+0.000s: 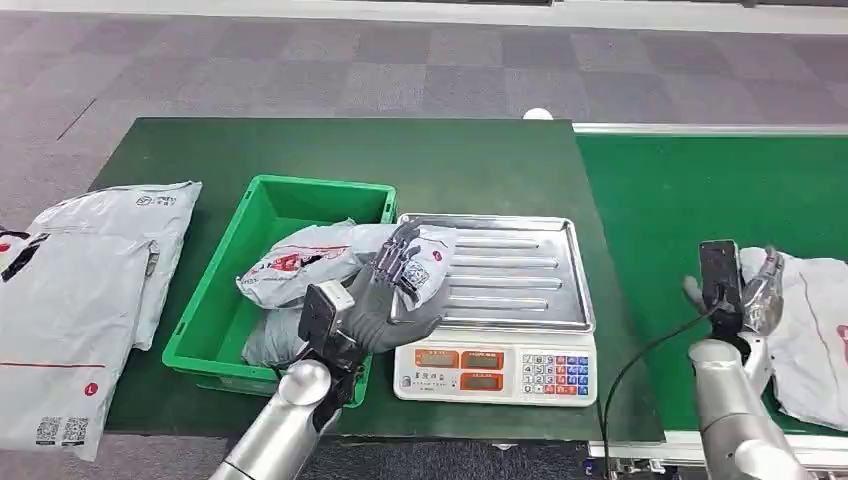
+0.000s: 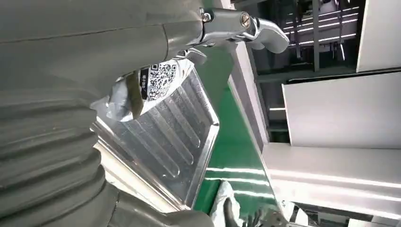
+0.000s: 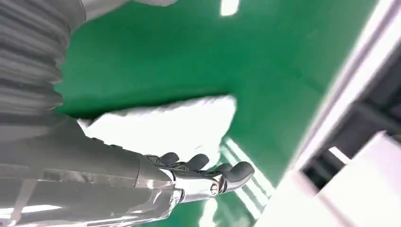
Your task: Moved the parcel from conveyor to table for the left to box.
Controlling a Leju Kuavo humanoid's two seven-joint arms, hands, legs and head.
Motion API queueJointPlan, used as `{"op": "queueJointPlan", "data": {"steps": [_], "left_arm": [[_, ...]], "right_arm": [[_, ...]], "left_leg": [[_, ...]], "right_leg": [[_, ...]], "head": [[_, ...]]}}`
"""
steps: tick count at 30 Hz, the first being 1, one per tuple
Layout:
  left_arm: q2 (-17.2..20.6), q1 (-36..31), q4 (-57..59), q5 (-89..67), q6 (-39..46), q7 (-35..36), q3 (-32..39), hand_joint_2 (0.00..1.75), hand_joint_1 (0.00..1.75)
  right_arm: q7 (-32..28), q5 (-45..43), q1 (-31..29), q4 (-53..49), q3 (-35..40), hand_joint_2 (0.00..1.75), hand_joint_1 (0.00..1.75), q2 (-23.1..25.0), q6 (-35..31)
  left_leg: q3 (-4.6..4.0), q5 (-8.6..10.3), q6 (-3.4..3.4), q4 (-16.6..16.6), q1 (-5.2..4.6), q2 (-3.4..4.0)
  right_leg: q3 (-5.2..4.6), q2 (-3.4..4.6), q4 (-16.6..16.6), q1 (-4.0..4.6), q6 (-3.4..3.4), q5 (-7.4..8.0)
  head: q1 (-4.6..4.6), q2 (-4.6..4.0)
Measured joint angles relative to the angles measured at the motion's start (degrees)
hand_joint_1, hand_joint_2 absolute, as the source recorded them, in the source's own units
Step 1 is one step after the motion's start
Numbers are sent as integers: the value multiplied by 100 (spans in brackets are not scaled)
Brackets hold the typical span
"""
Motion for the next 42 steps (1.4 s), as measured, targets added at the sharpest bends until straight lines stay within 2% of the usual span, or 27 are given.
{"op": "queueJointPlan", "data": {"steps": [3, 8, 13, 19, 21, 24, 27, 30, 42], "left_arm": [[0, 1, -22, 4, 0, 13, 0, 175, 0], [9, 46, -118, 4, -22, 109, 0, 175, 0], [28, 160, -234, 4, -68, 173, 0, 175, 0], [50, 219, -275, 4, -105, 188, 0, 175, 0], [50, 221, -273, 4, -131, 201, 0, 175, 0], [55, 218, -262, -203, -44, 206, 0, 175, 0], [57, 206, -229, -297, -18, 208, 0, 175, 0], [59, 204, -203, -442, 75, 208, 0, 175, 0], [59, 205, -203, -662, 188, 258, 0, 175, 0]], "right_arm": [[296, 294, -31, 242, -26, 175, 0, -105, -105], [2145, 2283, -24, 349, -126, 175, 0, -268, -188], [2588, 2870, 13, 653, -396, 175, 0, -411, -155], [2846, 3075, 9, 979, -476, 175, 0, -479, -28], [3100, 3200, -4, 1058, -485, 175, 0, -505, 208], [3663, 3468, -14, 1160, -485, 175, 0, -553, 982], [3816, 3554, -18, 1213, -485, 175, 0, -566, 1411], [3895, 3595, -61, 1248, -485, 175, 0, -575, 1576], [3757, 3547, -116, 1285, -535, 175, 0, -579, 1762]], "left_leg": [[1, 0, 0, 0, 0, 1], [1, 0, 0, 0, 0, 0], [-1, -1, 0, 0, 0, 1], [-1, -1, 1, 0, 0, 2], [-1, 0, 1, 0, 0, 1], [-1, 0, 1, 0, 0, 2], [0, 0, 1, 0, 0, 3], [0, 0, 1, 0, 0, 3], [0, 0, 1, 0, 0, 2]], "right_leg": [[-1, 1, 0, 0, 0, 0], [-2, -2, 0, 1, 0, 0], [-2, -1, 0, 0, 1, -1], [-2, 0, -1, 0, 1, -1], [-2, -1, 0, 0, 1, 0], [-2, -1, 0, 0, 1, 0], [-2, 1, 0, 0, 0, 0], [-2, 1, 0, 1, 1, 0], [1, 0, -1, 0, 2, 1]], "head": [[0, 0], [0, 0], [0, 0], [0, 0], [0, 0], [0, 0], [0, 0], [0, 0], [0, 0]]}}
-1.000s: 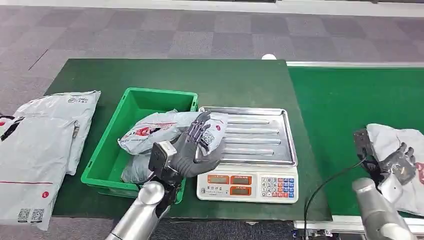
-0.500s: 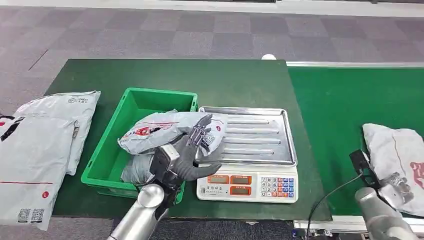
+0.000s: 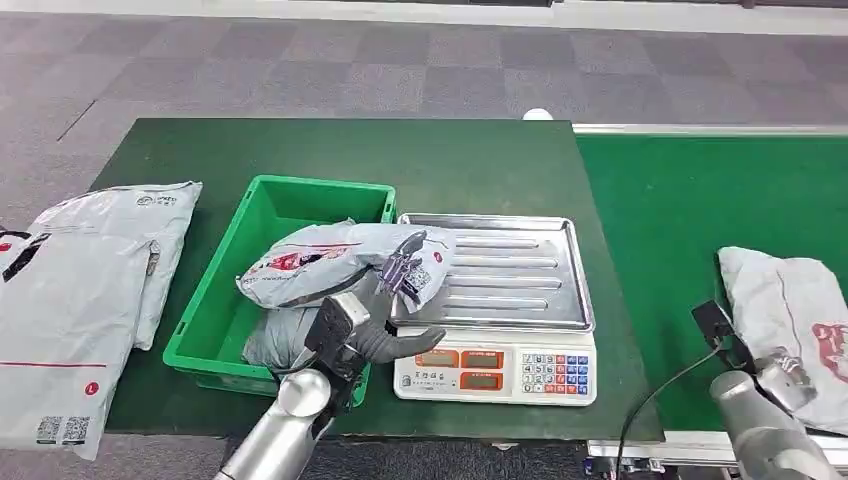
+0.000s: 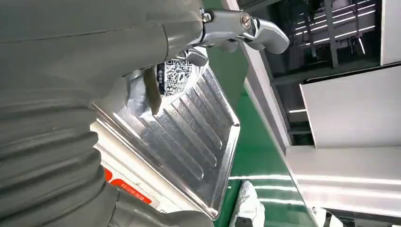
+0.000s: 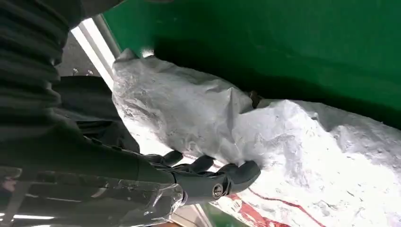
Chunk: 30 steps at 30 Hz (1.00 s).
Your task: Moved the parcel from conveyor to table for the left to box.
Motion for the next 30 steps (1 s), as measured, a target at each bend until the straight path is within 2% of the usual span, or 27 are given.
{"op": "queueJointPlan", "data": {"steps": [20, 21, 22, 30], "left_arm": [[2, 0, 0, -61, 11, 9, 0, 175, 0], [2, 0, -2, -68, 11, 9, 0, 175, 0], [2, 0, -2, -74, 11, 9, 0, 175, 0], [2, 1, -2, -96, 7, 7, 0, 175, 0]], "right_arm": [[-66, 136, -45, 20, -13, 175, 3, 39, 39], [-72, 149, -50, 22, -13, 175, 26, 48, 48], [-85, 155, -56, 22, -13, 175, 175, 52, 57], [-464, 184, -112, 24, -68, 175, 175, 79, 17]], "left_leg": [[-1, 0, 0, 0, 0, 0], [-1, 0, 0, 0, 0, -1], [0, 0, 0, 0, 0, 0], [-1, 0, 0, 0, 0, 0]], "right_leg": [[0, 0, 0, 0, 0, 0], [0, 0, 0, 0, 0, 0], [0, 0, 0, 0, 0, 0], [0, 0, 1, 0, 0, 0]], "head": [[0, 0], [0, 0], [0, 0], [0, 0]]}}
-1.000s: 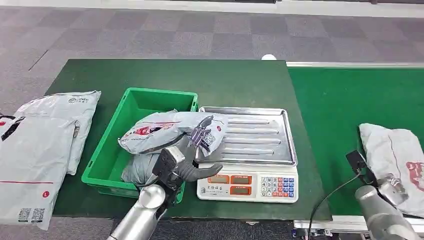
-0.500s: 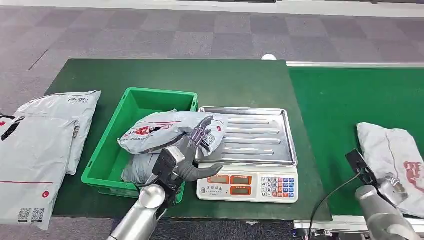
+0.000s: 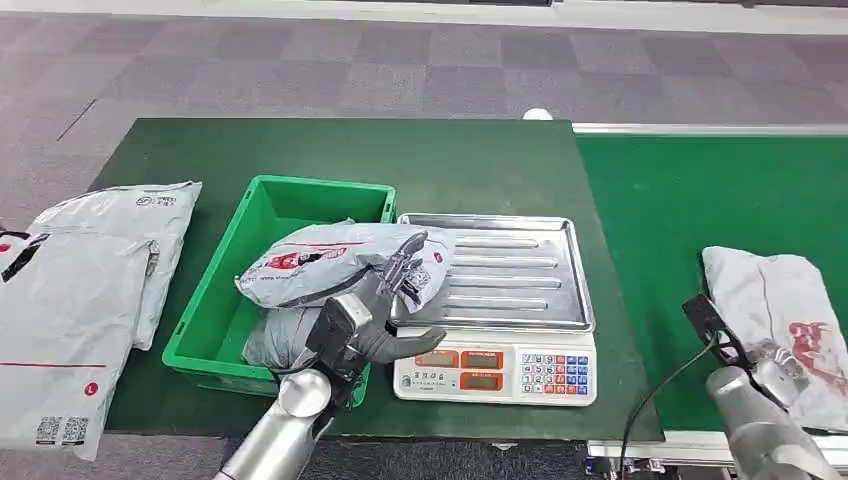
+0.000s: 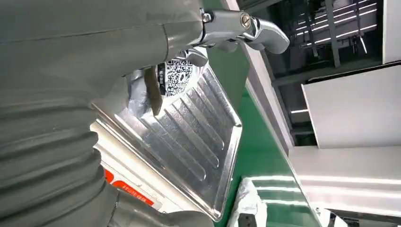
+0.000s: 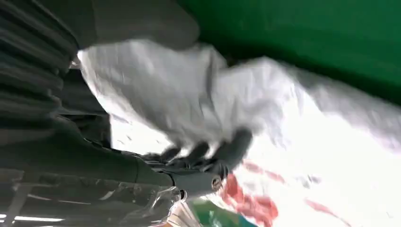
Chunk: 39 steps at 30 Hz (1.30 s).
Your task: Moved the parcel from conveyor to table for the left to box.
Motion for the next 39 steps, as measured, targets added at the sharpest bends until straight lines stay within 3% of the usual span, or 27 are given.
{"op": "queueJointPlan", "data": {"steps": [5, 11, 17, 25, 26, 27, 31, 39], "left_arm": [[0, 0, 0, -2, -2, -4, 0, 175, 0], [0, 1, -2, -4, -2, -22, 0, 175, 0], [0, 1, -2, -4, -2, -26, 0, 175, 0], [0, 1, 7, 26, 4, -74, 0, 175, 0], [0, 1, 11, 33, 4, -79, 0, 175, 0], [0, 1, 15, 37, 4, -90, 0, 175, 0], [0, -3, 53, 79, 4, -140, 0, 175, 0], [0, -66, 173, 140, -13, -181, 0, 175, 0]], "right_arm": [[-138, -4, -62, 0, -63, 175, 175, 15, -17], [-732, -197, -97, 0, -269, 175, 175, 72, -66], [-821, -219, -147, 0, -389, 175, 175, 140, -102], [-1751, -517, -207, -13, -516, 175, 175, 227, -843], [-1983, -621, -212, -42, -538, 175, 35, 243, -1013], [-2226, -735, -217, -79, -562, 175, 0, 256, -1185], [-3145, -1128, -229, -349, -656, 175, 0, 347, -1895], [-1756, -487, -260, -372, -656, 175, 0, 350, -1704]], "left_leg": [[0, 0, 0, 0, 1, -1], [0, 0, 0, 0, 1, -1], [0, 0, 0, 0, 1, -1], [-1, 0, 0, 0, 1, -2], [-1, 0, 0, 0, 1, -2], [-1, 0, 0, 0, 1, -2], [0, 0, 0, 0, 1, -1], [1, 0, 0, 0, 0, 1]], "right_leg": [[0, -1, 0, 1, 0, 0], [0, -1, 1, 0, 0, 0], [0, -1, 1, 0, 0, 0], [0, -1, 1, 0, 0, 0], [0, -1, 1, 1, 0, 0], [0, -1, 1, 0, 0, 0], [-1, -1, 1, 1, 0, 0], [-4, 2, 1, 0, 0, 0]], "head": [[0, 0], [0, 0], [0, 0], [0, 0], [0, 0], [0, 0], [0, 0], [0, 0]]}}
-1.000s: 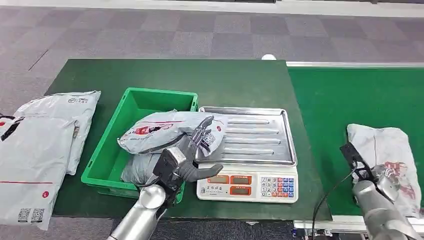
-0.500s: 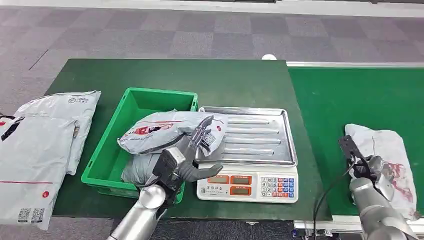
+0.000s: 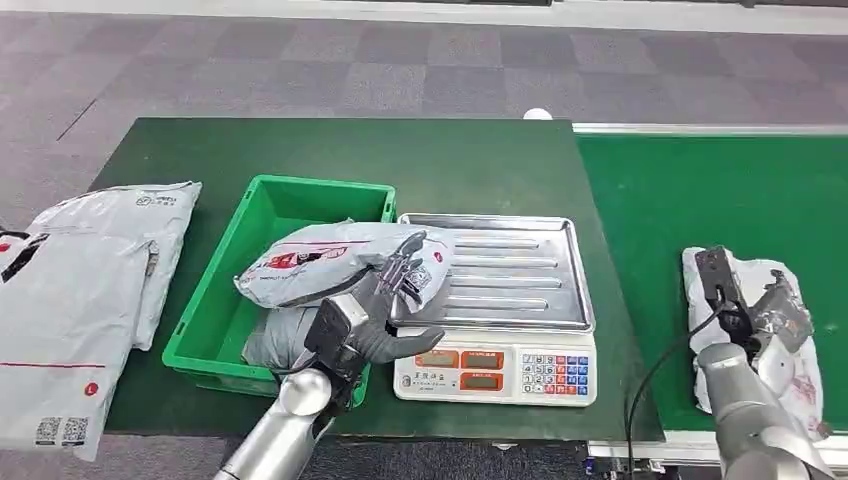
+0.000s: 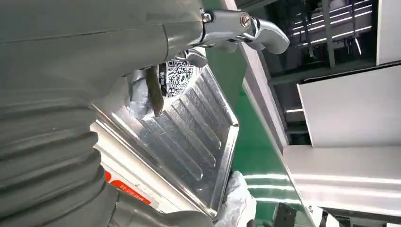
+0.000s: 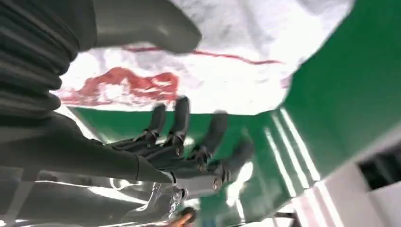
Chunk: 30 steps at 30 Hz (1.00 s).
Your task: Moved the parcel from conveyor to table for the left to box.
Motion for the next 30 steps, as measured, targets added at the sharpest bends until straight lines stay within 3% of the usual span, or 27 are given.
{"op": "queueJointPlan", "data": {"steps": [3, 8, 14, 24, 25, 26, 30], "left_arm": [[0, -35, 39, 4, -24, -4, 0, 175, 0], [0, -58, 87, 13, -37, -9, 0, 175, 0], [0, -130, 166, 22, -52, -22, 0, 175, 0], [0, -208, 277, -9, -85, 2, 0, 175, 0], [0, -215, 297, -32, -85, 2, 0, 175, 0], [-2, -222, 313, -35, -85, 0, 0, 175, 0], [-4, -226, 363, -48, -83, -22, 0, 175, 0]], "right_arm": [[699, 210, 18, 74, 2, 175, 0, -42, 586], [848, 282, 30, 140, 4, 175, 0, -66, 743], [1720, 623, 28, 238, 72, 175, 0, -118, 1751], [2187, 924, 0, 345, 234, 175, 2, -205, 3091], [2191, 963, -9, 347, 264, 175, 16, -205, 3249], [2189, 999, -22, 347, 289, 175, 175, -205, 3359], [2054, 1049, -61, 347, 358, 175, 175, -201, 3619]], "left_leg": [[-1, 0, 0, 0, -1, -3], [0, 0, 0, 0, 0, 1], [-1, 0, 0, 0, 0, 0], [1, 0, 0, 0, 2, 0], [1, 0, 0, 0, 2, 0], [2, 0, 0, 0, 2, 0], [3, 0, 0, 0, 3, 0]], "right_leg": [[0, -3, 0, -1, 0, 0], [-1, 2, 0, 1, 0, 0], [-1, 0, 0, 0, 0, 0], [1, 0, 0, 2, 0, 0], [2, 0, 0, 2, 0, 0], [3, 0, 0, 2, 0, 0], [6, 0, 0, 3, 0, 0]], "head": [[0, 0], [0, 0], [0, 0], [0, 0], [0, 0], [0, 0], [0, 0]]}}
